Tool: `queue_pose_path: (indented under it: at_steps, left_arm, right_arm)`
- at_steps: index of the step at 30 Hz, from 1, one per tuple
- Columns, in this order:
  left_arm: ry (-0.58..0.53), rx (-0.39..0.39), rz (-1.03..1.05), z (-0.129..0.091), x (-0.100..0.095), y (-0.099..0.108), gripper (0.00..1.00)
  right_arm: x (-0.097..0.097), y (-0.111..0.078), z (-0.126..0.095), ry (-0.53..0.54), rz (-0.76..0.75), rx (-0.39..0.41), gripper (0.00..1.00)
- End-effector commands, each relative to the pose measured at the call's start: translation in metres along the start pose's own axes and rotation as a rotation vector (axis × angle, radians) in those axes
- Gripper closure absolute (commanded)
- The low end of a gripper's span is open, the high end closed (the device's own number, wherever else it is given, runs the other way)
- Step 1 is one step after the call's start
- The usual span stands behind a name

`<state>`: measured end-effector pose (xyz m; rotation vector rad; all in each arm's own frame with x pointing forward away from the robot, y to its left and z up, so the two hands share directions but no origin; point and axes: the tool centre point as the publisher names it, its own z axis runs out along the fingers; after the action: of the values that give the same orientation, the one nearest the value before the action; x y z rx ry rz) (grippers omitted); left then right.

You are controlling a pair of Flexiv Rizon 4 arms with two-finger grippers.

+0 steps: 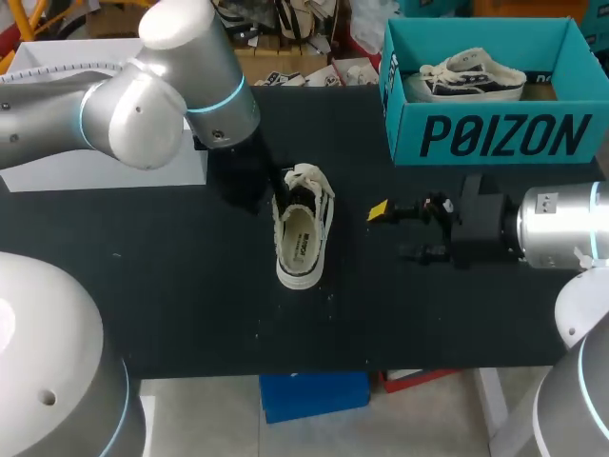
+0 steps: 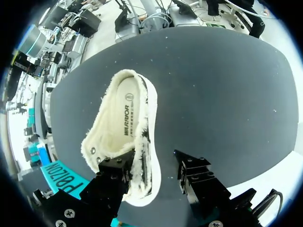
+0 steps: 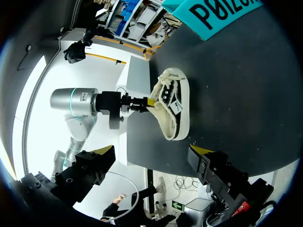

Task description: Take the shoe out of the shoebox, open the shoe tongue, remove and reinsert the insole, then place the shoe into the shoebox

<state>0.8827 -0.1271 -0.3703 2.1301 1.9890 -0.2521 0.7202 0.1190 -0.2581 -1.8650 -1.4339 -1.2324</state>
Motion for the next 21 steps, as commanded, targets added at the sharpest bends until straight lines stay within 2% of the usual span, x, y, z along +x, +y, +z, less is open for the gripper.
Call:
queue_pose_path:
  at_steps: [1,17,19,21]
  left_arm:
    - [0.010,0.010,0.000,0.015,-0.002,0.004,0.51]
    - [0.049,0.027,0.018,0.045,-0.004,0.004,0.55]
    - [0.051,0.027,0.019,0.047,-0.004,0.005,0.57]
    - [0.056,0.024,0.025,0.048,-0.005,0.005,0.64]
  right_arm:
    - [0.000,0.000,-0.001,0.000,0.000,0.001,0.00]
    - [0.000,0.000,-0.001,0.000,0.000,0.001,0.00]
    - [0.000,0.000,-0.001,0.000,0.000,0.001,0.00]
    - [0.000,0.000,-0.001,0.000,0.000,0.001,0.00]
